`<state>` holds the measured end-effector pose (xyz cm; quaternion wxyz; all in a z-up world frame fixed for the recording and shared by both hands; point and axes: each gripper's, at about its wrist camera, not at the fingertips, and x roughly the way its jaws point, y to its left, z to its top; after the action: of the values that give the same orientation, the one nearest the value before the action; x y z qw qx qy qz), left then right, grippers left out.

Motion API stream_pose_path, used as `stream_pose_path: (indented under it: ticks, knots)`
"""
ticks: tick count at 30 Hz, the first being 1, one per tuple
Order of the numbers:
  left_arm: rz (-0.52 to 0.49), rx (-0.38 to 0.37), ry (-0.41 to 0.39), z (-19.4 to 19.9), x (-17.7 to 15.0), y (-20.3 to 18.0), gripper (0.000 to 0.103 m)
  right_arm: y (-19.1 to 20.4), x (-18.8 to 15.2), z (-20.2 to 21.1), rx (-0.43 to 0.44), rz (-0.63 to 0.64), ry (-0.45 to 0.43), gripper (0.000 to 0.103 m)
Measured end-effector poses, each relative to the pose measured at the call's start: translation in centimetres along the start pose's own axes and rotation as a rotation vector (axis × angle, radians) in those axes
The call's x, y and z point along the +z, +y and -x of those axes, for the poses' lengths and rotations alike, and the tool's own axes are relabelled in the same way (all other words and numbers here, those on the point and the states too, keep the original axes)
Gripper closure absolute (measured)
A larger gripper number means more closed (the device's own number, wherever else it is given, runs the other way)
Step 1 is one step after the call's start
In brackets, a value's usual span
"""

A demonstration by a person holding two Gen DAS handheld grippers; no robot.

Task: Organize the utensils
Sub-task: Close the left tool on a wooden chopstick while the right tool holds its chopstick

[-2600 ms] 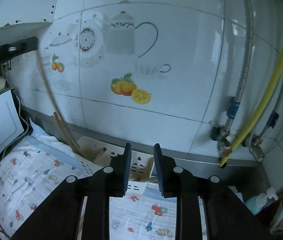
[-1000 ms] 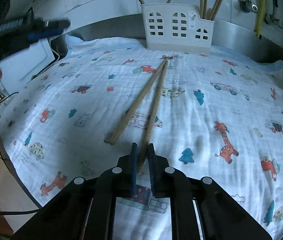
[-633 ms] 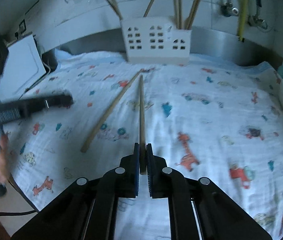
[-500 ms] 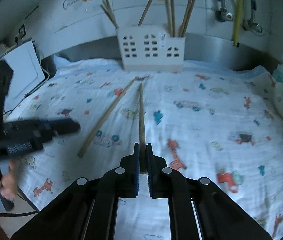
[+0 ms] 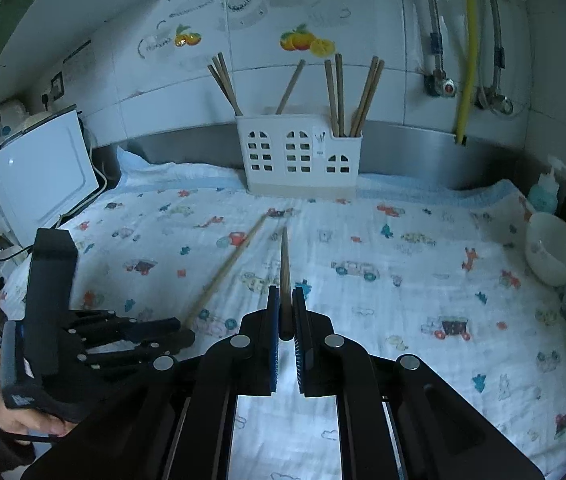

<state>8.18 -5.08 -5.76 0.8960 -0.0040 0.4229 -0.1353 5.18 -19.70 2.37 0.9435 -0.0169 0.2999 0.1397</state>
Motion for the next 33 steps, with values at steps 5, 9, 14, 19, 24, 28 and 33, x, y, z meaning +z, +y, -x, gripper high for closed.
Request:
stream_pose_path:
  ticks: [5, 9, 14, 19, 24, 28, 33]
  knots:
    - [0.02, 0.01, 0.011, 0.0, 0.5, 1.2, 0.096, 0.0, 0.6, 0.8, 0.002, 0.01, -0.022, 0.096]
    - [0.038, -0.013, 0.022, -0.1, 0.6, 1.7, 0.096, 0.0, 1.2, 1.1, 0.0, 0.019, -0.035, 0.096]
    - [0.02, 0.002, 0.022, -0.3, 0.6, 1.3, 0.093, 0.2, 1.6, 1.1, 0.0, 0.031, -0.038, 0.096]
    - [0.015, 0.002, 0.024, -0.4, 0.7, 1.2, 0.093, 0.4, 1.9, 1.3, -0.003, 0.042, -0.043, 0.096]
    - [0.007, -0.003, 0.022, -0.5, 0.8, 1.2, 0.094, 0.4, 2.1, 1.4, -0.006, 0.049, -0.046, 0.096]
    - [0.002, -0.003, 0.019, -0.6, 0.8, 1.3, 0.095, 0.4, 2.2, 1.6, -0.008, 0.059, -0.05, 0.096]
    - [-0.002, -0.005, 0.024, -0.7, 0.9, 1.2, 0.095, 0.4, 2.4, 1.7, -0.011, 0.066, -0.051, 0.096]
